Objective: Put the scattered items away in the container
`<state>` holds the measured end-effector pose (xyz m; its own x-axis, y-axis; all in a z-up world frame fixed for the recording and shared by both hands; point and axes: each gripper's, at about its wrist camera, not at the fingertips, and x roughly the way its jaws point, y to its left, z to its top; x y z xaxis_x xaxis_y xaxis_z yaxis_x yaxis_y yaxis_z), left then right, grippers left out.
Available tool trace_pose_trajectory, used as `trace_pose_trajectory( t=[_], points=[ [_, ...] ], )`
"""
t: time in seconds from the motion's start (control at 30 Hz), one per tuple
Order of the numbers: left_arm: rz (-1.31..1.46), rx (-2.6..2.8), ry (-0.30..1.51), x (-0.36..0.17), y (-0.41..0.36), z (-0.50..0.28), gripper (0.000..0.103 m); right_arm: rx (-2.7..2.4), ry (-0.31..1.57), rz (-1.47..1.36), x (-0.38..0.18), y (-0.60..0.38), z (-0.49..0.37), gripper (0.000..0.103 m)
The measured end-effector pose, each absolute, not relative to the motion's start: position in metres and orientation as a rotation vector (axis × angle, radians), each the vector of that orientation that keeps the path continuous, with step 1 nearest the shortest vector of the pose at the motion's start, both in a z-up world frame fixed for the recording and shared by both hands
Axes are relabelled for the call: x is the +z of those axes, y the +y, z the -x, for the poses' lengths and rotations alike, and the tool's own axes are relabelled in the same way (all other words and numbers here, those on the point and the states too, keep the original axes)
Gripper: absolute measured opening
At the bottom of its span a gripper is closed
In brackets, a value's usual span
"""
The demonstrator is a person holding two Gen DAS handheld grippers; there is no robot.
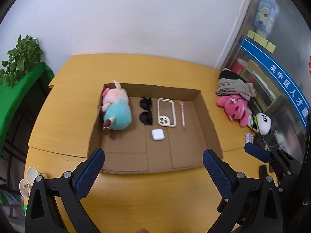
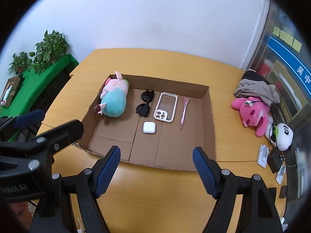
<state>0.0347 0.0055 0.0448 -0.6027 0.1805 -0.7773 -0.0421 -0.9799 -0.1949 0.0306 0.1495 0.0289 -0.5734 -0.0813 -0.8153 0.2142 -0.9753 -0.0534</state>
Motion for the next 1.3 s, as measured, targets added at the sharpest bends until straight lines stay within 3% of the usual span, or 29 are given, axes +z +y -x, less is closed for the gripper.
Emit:
trace_pose_trajectory(
  t=[1.3],
  points=[
    [1.363,2.678,-0.254,0.042,0.022,-0.041,0.102,-2.661,0.217,-1.319,0.032,0.179,-0.036,0.077]
  ],
)
